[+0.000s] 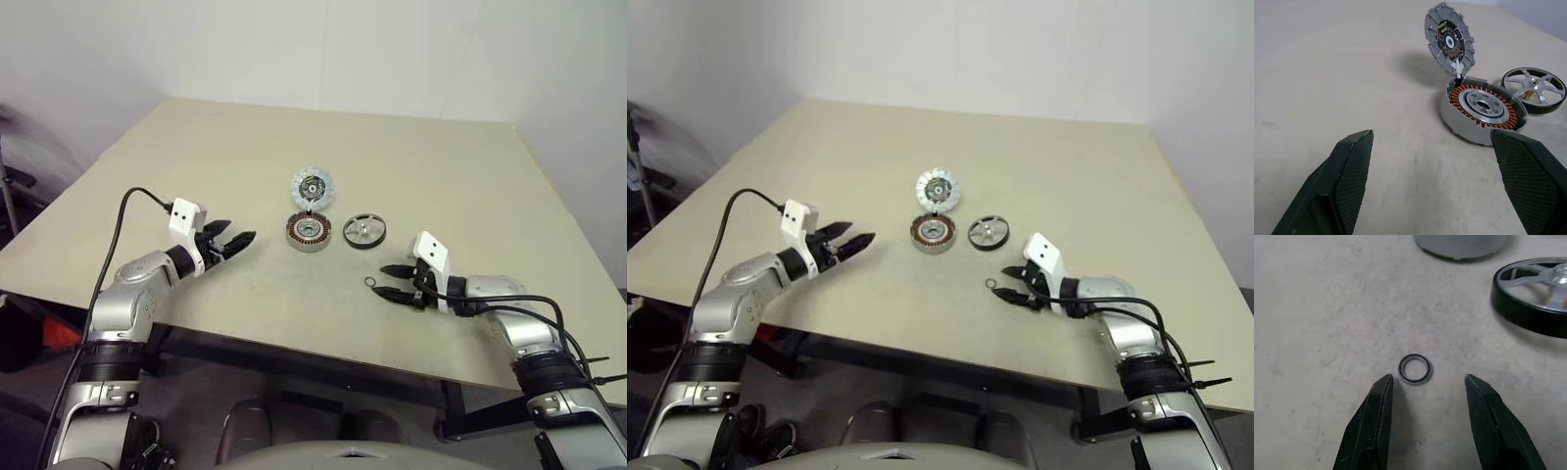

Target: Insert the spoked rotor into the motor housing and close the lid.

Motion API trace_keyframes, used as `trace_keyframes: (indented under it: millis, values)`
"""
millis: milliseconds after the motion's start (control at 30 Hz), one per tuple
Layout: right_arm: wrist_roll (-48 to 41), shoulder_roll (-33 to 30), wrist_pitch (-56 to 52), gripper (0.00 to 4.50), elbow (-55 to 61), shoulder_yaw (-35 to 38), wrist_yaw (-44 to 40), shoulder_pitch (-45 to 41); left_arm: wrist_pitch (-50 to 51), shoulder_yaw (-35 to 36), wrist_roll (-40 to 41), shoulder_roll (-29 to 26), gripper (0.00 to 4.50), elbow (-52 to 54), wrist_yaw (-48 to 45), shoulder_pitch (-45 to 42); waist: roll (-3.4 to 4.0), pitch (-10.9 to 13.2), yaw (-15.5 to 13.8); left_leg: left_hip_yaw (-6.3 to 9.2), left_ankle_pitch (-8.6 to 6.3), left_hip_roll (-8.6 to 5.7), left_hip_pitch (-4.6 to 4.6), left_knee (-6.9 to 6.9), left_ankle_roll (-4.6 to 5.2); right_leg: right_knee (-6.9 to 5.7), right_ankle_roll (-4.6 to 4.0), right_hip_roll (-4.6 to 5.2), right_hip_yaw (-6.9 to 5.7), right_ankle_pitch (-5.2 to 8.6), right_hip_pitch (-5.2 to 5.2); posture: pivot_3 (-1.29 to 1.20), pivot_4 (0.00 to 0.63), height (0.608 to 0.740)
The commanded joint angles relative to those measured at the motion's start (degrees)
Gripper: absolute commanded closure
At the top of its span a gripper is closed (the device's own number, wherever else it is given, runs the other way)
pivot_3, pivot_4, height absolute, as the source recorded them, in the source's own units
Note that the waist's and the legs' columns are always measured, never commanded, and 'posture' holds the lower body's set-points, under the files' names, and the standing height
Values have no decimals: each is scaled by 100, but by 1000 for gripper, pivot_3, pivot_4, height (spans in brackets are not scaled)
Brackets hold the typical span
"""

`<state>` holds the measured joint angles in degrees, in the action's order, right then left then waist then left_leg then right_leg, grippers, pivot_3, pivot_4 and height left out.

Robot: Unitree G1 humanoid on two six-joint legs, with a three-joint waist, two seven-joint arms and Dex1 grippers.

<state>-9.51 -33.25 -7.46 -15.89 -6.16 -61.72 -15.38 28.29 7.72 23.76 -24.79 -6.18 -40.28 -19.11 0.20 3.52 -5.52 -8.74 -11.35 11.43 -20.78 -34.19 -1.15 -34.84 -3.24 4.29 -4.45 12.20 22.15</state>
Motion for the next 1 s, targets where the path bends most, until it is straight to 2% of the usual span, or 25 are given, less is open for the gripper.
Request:
trace_keyframes:
  millis: [33, 300, 400, 467, 767, 867, 933, 1000]
  values:
    - [76, 31, 179, 1947, -108, -48, 1, -157, -29, 171, 75, -118, 458, 121, 19, -103, 0, 0, 6, 0, 0, 0, 1, 0, 0, 0, 0, 0, 1, 0, 0, 0, 0, 740]
    - [205, 21, 477, 1947, -430, -128, -8, -255, -40, 243, 58, -151, 458, 118, 14, -62, 0, 0, 8, 0, 1, 1, 17, 0, -1, -1, 3, 0, 1, 2, -13, 0, 0, 740]
    - [197, 64, 555, 2489, -565, -148, -12, -299, -42, 260, 60, -168, 458, 103, 23, -76, -1, 0, 10, 0, 1, 1, 23, 0, -1, -1, 8, 0, 1, 5, -18, 0, 0, 740]
    - [206, 75, 611, 3086, -644, -153, -17, -321, -55, 269, 57, -178, 458, 83, 28, -82, -1, 0, 15, 0, 1, 1, 28, 0, -1, -1, 12, 0, 2, 7, -21, 0, 0, 740]
    - [202, 78, 758, 3086, -910, -143, -34, -401, -80, 266, 63, -178, 458, 71, 42, -86, -2, 0, 16, 3, 1, 1, 84, 1, -3, 8, 37, 0, 3, 21, -82, 0, 0, 740]
    - [184, 94, 732, 3622, -963, -119, -5, -431, -84, 265, 64, -172, 458, 74, 47, -86, -2, 0, 16, 3, 1, 1, 85, 1, -3, 7, 37, 0, 3, 21, -83, 0, 0, 740]
    - [188, 91, 710, 4251, -971, -116, -7, -447, -83, 265, 65, -170, 458, 79, 49, -84, -1, 0, 17, 3, 1, 1, 86, 1, -3, 7, 37, 0, 3, 21, -84, 0, 0, 740]
    - [184, 86, 687, 4251, -986, -115, -13, -466, -83, 267, 66, -168, 458, 86, 55, -82, -2, 0, 17, 3, 1, 1, 85, 1, -3, 8, 37, 0, 3, 21, -84, 0, 0, 740]
